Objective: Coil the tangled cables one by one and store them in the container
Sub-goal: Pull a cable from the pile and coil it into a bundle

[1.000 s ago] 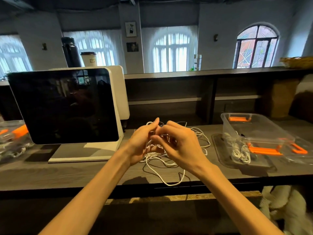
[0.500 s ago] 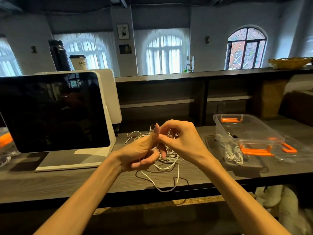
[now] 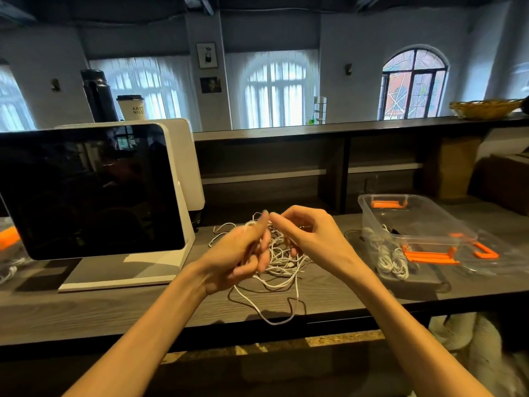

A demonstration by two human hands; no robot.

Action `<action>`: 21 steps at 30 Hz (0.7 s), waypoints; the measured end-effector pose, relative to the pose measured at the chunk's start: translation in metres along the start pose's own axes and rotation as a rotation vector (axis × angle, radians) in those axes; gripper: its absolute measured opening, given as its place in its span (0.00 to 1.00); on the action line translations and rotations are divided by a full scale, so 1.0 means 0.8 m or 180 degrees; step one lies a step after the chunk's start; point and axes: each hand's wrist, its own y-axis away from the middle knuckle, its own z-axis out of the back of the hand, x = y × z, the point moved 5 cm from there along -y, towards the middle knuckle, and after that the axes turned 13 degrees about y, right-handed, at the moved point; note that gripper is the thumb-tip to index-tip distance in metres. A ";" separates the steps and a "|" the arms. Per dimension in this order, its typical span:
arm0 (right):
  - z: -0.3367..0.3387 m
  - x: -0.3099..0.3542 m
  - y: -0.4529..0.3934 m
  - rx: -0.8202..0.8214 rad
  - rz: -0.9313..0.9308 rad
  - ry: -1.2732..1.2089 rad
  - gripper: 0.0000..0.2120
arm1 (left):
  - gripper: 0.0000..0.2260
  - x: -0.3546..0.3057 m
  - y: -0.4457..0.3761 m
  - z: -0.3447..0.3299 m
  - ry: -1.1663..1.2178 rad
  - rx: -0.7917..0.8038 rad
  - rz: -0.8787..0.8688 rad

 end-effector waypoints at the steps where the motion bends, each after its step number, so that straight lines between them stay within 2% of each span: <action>1: 0.002 -0.004 0.002 -0.0129 -0.0047 0.0076 0.13 | 0.22 -0.005 -0.002 0.007 0.0130 -0.0324 -0.0229; 3: 0.001 -0.007 0.007 -0.0384 -0.0062 0.0344 0.09 | 0.22 -0.013 -0.002 0.019 0.0243 -0.0845 -0.0605; 6: -0.012 0.004 0.013 -0.0632 0.0227 0.0673 0.05 | 0.24 -0.013 -0.006 0.019 0.0026 -0.1272 -0.0868; 8: -0.022 0.017 0.019 -0.0767 0.0433 0.0702 0.10 | 0.25 -0.009 -0.008 0.016 -0.0093 -0.1487 -0.0893; 10: -0.027 0.023 0.024 -0.0888 0.0476 0.0651 0.16 | 0.24 -0.006 -0.010 0.015 -0.0059 -0.1566 -0.0874; 11: -0.029 0.025 0.026 -0.0915 0.0479 0.0705 0.16 | 0.24 -0.006 -0.009 0.016 0.0032 -0.1567 -0.0879; 15: -0.049 0.023 0.029 -0.0718 0.0428 0.0982 0.07 | 0.22 -0.010 -0.007 0.010 0.1026 -0.1311 -0.0957; 17: -0.059 0.019 0.031 -0.0614 0.0379 0.1032 0.06 | 0.19 -0.010 -0.008 0.007 0.1319 -0.1285 -0.0947; 21: -0.063 0.022 0.035 -0.0309 0.0534 0.1192 0.10 | 0.18 -0.013 -0.010 0.017 0.1193 -0.1487 -0.1095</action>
